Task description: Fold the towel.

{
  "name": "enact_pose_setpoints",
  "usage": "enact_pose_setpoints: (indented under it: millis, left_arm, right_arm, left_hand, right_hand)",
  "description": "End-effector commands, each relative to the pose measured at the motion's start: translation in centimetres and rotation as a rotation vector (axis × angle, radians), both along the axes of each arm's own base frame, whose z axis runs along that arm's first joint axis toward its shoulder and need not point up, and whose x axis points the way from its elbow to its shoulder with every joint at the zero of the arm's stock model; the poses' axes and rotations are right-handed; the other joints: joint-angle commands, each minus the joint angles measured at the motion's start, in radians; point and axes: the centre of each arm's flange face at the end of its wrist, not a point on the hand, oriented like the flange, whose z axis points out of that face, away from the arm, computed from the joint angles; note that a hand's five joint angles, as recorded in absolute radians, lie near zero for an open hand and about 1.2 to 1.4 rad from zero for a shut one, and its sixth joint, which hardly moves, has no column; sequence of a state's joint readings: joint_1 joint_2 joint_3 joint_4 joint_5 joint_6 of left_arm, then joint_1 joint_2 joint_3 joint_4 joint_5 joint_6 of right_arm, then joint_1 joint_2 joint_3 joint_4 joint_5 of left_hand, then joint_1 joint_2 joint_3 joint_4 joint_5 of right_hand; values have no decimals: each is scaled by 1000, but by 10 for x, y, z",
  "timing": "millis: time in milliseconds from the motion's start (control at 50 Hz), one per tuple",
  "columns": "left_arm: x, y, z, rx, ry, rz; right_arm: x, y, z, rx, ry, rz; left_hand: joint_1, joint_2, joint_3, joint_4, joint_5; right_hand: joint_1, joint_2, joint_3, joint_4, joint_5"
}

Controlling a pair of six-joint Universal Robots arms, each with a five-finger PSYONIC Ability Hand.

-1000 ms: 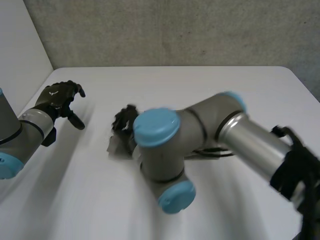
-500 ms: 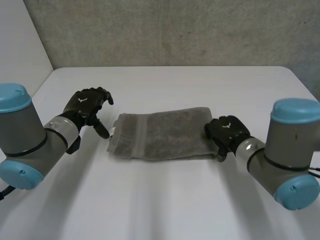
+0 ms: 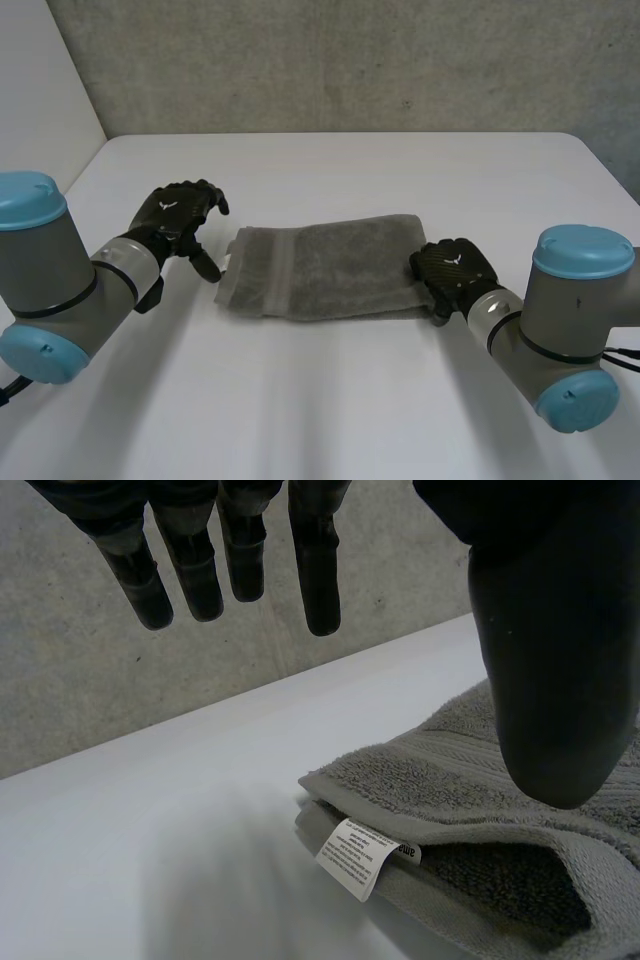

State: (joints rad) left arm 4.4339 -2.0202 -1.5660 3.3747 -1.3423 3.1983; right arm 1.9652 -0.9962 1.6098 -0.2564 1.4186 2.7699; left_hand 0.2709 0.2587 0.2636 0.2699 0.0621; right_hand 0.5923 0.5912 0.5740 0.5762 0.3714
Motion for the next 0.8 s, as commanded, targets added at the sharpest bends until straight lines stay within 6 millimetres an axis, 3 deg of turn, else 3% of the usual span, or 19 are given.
enact_pose_setpoints:
  millis: [20,100,260,320,440,520,600,640,700,800]
  left_arm:
    - [1,-1,0,0,0,2]
    - [1,-1,0,0,0,2]
    - [1,0,-1,5,-1,2]
    - [2,-1,-1,3,-1,5]
    - [2,-1,0,2,-1,8]
    - [1,-2,4,-10,2,7]
    - [1,-3,15,-41,12,9]
    - [1,-3,21,-57,17,9]
    - [0,-4,30,-81,26,6]
    - [-2,-4,41,-103,44,3]
  right_arm:
    - [6,3,1,1,-52,2]
    - [8,1,-2,-13,-58,4]
    - [4,0,-7,4,-55,-5]
    - [2,1,-5,5,-54,-8]
    - [-9,22,11,40,-20,0]
    - [-29,36,8,127,67,35]
    - [-51,33,12,131,151,29]
    - [-68,28,23,80,249,23]
    - [-72,26,31,50,282,27]
    - [-67,15,67,-93,286,29]
  left_hand:
    - [-75,-63,-68,-74,-41]
    - [-75,-63,-68,-74,-41]
    - [-75,-63,-68,-74,-41]
    - [-75,-63,-68,-74,-41]
    - [-78,-66,-71,-77,-44]
    - [-75,-63,-68,-74,-41]
    - [-75,-63,-68,-74,-41]
    - [-75,-63,-68,-74,-41]
    - [-75,-63,-68,-74,-41]
    - [-75,-63,-68,-74,-41]
  right_hand:
    - [-6,-4,13,11,41]
    - [124,125,142,140,170]
    - [804,805,822,820,850]
    - [804,805,822,820,850]
    - [804,805,822,820,850]
    - [804,805,822,820,850]
    - [804,805,822,820,850]
    - [804,805,822,820,850]
    - [804,805,822,820,850]
    - [804,805,822,820,850]
